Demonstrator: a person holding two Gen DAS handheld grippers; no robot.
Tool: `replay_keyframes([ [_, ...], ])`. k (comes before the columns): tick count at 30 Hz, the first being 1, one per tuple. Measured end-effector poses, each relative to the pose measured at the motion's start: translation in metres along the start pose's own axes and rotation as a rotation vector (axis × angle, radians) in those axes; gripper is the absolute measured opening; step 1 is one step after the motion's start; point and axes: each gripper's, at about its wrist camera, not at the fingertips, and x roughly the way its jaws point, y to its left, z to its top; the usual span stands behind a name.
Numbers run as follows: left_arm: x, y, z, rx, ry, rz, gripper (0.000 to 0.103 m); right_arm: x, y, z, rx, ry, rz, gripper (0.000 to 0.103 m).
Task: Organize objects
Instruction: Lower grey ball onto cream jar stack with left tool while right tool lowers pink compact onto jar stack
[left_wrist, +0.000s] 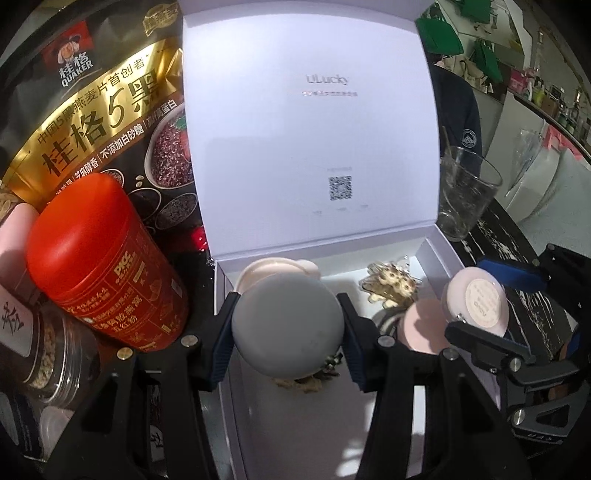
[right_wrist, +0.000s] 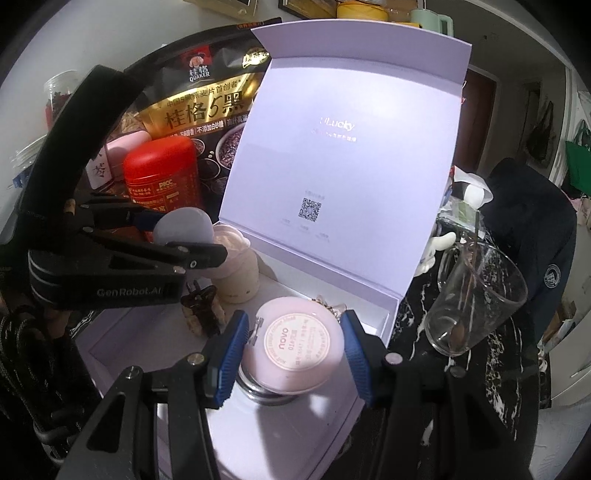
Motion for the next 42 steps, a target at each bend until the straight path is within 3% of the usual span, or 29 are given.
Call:
replay_keyframes([
  [13,0.022,0.018,0.016,-0.049,-0.001,-0.001,0.049,0.023,-0.007,0.007,0.027,0.012,0.034,0.052],
  [19,0.033,0.015,0.017,-0.046,0.001,-0.043,0.049,0.028,-0.013,0.002,0.054,0.018,0.054,0.052],
  [42,0.036,0.002,0.015,-0.007,-0.016,-0.062,0.049,0.03,-0.006,-0.017,0.06,0.022,0.085,0.052],
])
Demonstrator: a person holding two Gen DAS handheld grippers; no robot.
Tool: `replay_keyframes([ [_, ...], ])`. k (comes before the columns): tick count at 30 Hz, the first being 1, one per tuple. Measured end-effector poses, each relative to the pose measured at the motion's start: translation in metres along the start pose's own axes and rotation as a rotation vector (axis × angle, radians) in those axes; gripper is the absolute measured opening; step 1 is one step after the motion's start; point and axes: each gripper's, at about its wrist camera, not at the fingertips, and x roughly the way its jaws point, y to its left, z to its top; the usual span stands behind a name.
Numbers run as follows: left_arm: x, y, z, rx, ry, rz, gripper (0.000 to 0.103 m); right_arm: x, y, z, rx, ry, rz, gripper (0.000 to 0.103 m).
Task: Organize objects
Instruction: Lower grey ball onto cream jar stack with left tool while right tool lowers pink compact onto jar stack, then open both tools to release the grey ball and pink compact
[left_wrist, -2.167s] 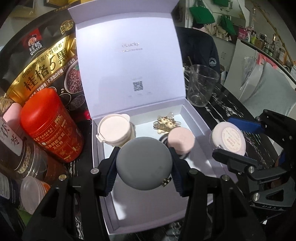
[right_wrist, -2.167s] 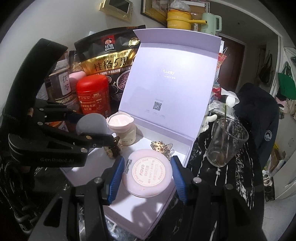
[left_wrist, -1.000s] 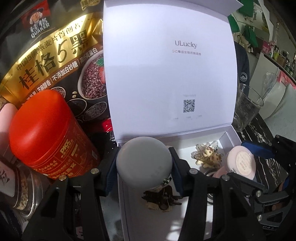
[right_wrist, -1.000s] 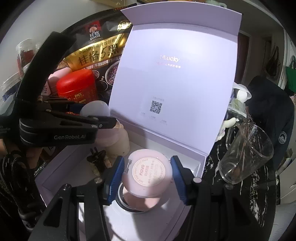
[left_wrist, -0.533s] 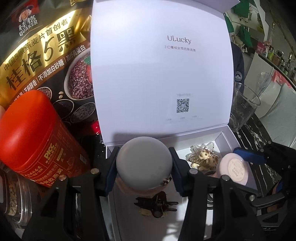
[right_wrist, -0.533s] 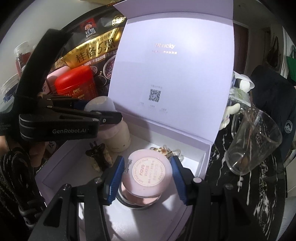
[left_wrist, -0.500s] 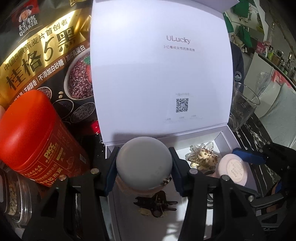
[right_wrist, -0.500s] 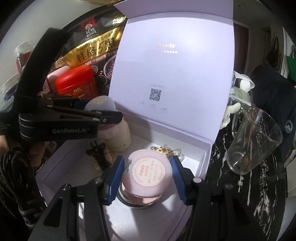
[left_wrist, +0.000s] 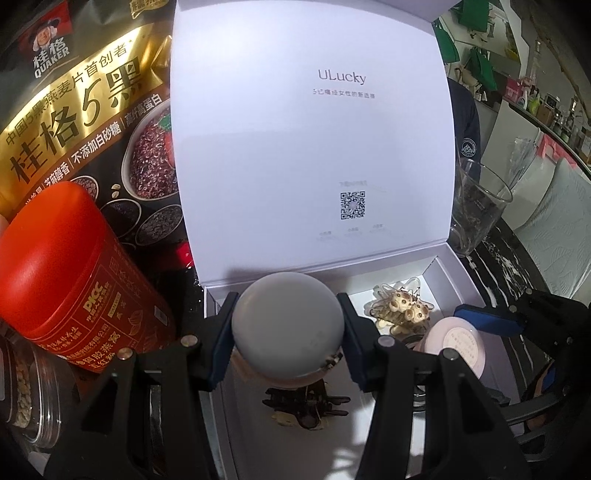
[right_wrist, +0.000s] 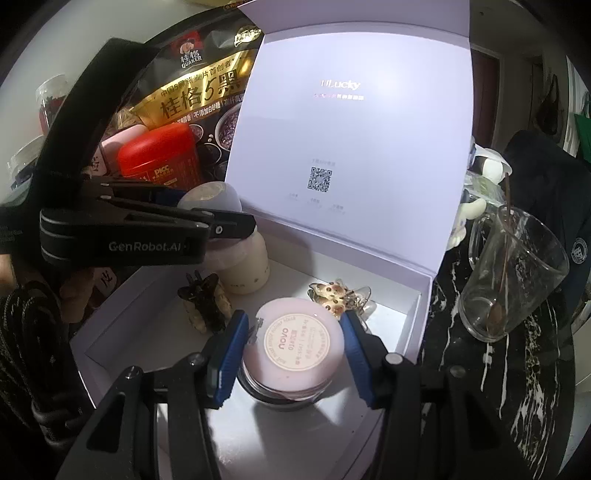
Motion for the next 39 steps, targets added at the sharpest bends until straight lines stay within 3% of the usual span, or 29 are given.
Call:
replay_keyframes([
  [14,0.008,-0.004,0.005,-0.007,-0.002,-0.006,0.05,0.002,-0.001,-0.001,-0.007,0.005,-0.003,0.053],
  [18,0.011,-0.006,0.007,-0.003,0.003,0.011,0.06,0.002,0.0,0.0,-0.009,0.006,-0.004,0.053],
  [27,0.008,-0.012,0.011,0.0,-0.008,0.033,0.073,0.0,0.001,0.0,0.004,0.001,-0.022,0.053],
  [39,-0.008,-0.016,0.011,-0.023,-0.028,0.039,0.077,-0.015,0.007,0.002,0.022,-0.022,-0.053,0.058],
])
